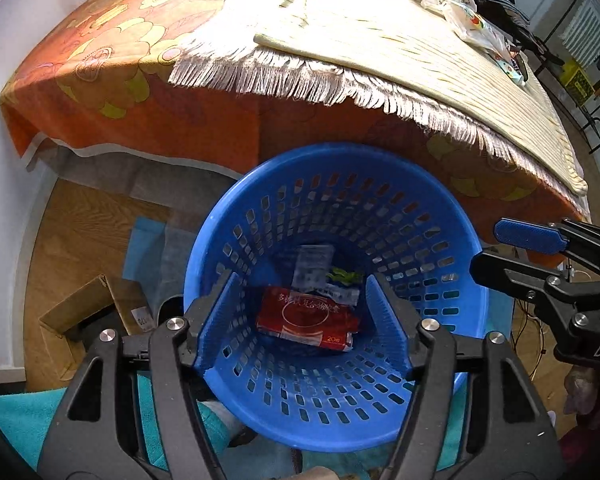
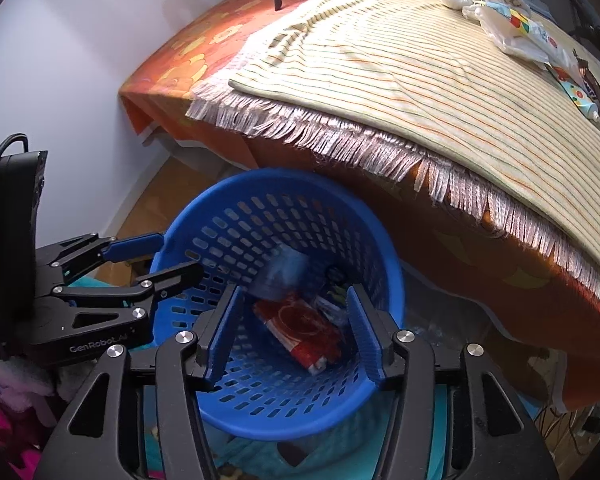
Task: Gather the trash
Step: 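Move both open tools back over the bed toward the remaining trash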
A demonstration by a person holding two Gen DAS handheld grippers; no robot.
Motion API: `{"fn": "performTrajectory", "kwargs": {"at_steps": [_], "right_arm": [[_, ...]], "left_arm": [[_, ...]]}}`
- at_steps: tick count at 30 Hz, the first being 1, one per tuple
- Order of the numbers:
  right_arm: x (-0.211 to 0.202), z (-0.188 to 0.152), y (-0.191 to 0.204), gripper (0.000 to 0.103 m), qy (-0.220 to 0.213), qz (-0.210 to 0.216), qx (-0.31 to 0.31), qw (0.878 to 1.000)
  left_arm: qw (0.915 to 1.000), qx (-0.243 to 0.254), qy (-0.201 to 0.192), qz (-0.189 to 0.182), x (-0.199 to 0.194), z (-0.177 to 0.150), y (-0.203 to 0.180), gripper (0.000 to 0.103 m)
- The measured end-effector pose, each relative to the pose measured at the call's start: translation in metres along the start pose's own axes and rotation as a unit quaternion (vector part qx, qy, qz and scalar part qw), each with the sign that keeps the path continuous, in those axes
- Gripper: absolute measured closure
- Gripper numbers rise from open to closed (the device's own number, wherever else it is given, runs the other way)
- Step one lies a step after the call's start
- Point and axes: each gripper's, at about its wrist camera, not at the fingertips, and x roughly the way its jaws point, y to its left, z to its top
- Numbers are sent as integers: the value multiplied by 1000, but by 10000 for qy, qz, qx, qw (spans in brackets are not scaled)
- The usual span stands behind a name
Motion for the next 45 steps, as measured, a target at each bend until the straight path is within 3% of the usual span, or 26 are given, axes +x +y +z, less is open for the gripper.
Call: {"fn": "performTrajectory", "kwargs": {"at_steps": [12,26,35,45], "right_arm": [[-2,3,-5,44,-69,-45,72,9999],[-27,15,-35,43,-490,-118,387,9980],[-54,23,-79,42,-837,-250,763,9933],[-93,35,-145,42,-1409,-736,1244,9794]], "left_arm": [[10000,-15,21,-21,1,2,-1,35],[9999,126,26,-83,2,21,-14,35],[9988,448,-168,-112,-5,57,-35,35],[9956,754,-503,-237,-14,116,-61,35]]}}
